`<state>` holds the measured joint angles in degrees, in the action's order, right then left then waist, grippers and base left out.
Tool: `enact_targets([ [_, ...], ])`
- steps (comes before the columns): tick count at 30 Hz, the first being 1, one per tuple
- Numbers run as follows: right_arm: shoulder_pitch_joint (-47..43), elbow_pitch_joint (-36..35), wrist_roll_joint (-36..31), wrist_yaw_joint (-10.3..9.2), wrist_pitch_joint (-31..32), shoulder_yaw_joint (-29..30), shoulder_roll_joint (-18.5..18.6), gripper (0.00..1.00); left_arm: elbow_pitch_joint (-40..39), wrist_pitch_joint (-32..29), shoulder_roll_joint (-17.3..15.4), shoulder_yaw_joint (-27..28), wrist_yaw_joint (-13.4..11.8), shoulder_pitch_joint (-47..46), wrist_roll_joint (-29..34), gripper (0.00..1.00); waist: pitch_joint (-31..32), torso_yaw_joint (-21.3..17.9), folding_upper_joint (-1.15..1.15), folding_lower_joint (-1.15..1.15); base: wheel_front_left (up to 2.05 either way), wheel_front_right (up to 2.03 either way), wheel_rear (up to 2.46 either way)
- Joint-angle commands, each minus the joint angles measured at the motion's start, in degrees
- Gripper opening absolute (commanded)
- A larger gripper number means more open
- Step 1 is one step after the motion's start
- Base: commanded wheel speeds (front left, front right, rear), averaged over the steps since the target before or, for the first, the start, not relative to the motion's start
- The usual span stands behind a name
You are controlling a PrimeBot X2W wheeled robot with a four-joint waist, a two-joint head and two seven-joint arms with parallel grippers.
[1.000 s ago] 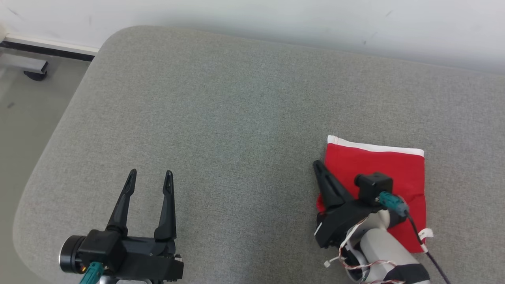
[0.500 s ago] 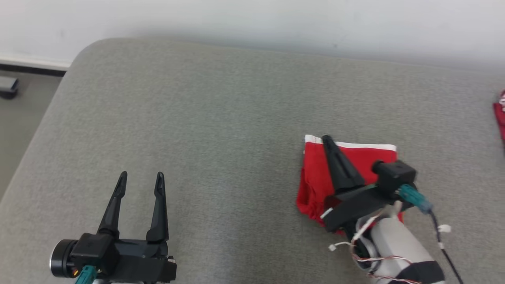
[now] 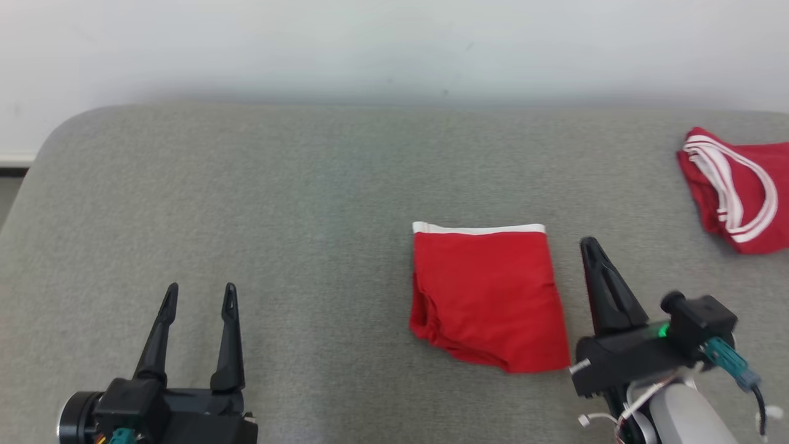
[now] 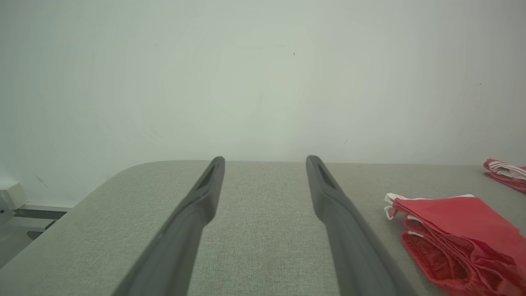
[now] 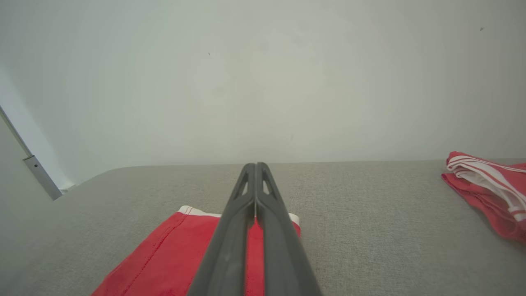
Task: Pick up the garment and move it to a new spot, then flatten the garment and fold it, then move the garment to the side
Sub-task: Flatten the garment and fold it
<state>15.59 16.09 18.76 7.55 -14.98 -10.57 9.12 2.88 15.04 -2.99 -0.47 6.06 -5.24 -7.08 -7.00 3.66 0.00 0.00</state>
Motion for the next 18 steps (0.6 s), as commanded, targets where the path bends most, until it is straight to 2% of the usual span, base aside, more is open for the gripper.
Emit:
enact_targets([
  [1,-1.2,-0.6,-0.3,-0.17,-0.2,0.4,0.3,0.00,-0.1,0.2,-0.1,0.3,0.2,0.8,0.0,1.00,1.3,-1.8,0.00,0.00,0.00,0.00,0.00],
  [12,-10.6,-6.7,-2.0,-0.18,-0.2,5.5,-0.6,0.00,-0.5,0.2,-0.5,1.8,0.2,3.4,1.6,1.00,3.5,-5.0,0.00,0.00,0.00,0.00,0.00],
  [13,-11.3,-7.1,-2.1,-0.18,-0.2,5.8,-0.7,0.06,-0.6,0.2,-0.5,1.9,0.2,3.7,1.6,1.00,3.6,-5.2,0.00,0.00,0.00,0.00,0.00],
  [14,-11.8,-7.6,-2.4,-0.18,-0.2,6.2,-0.8,0.36,-0.7,0.2,-0.5,2.0,0.3,4.0,1.7,1.00,3.8,-5.3,0.00,0.00,0.00,0.00,0.00],
  [15,-12.3,-8.0,-2.6,-0.18,-0.2,6.4,-0.8,0.84,-0.6,0.2,-0.5,2.1,0.3,4.3,1.8,1.00,4.0,-5.4,0.00,0.00,0.00,0.00,0.00],
  [16,-13.0,-8.3,-2.8,-0.18,-0.2,6.7,-0.9,1.00,-0.7,0.2,-0.5,2.2,0.3,4.7,1.8,1.00,4.2,-5.5,0.00,0.00,0.00,0.00,0.00],
  [18,-14.4,-9.0,-3.0,-0.18,-0.2,7.3,-1.1,1.00,-0.8,0.2,-0.5,2.4,0.3,5.3,2.1,1.00,4.7,-5.5,0.00,0.00,0.00,0.00,0.00],
])
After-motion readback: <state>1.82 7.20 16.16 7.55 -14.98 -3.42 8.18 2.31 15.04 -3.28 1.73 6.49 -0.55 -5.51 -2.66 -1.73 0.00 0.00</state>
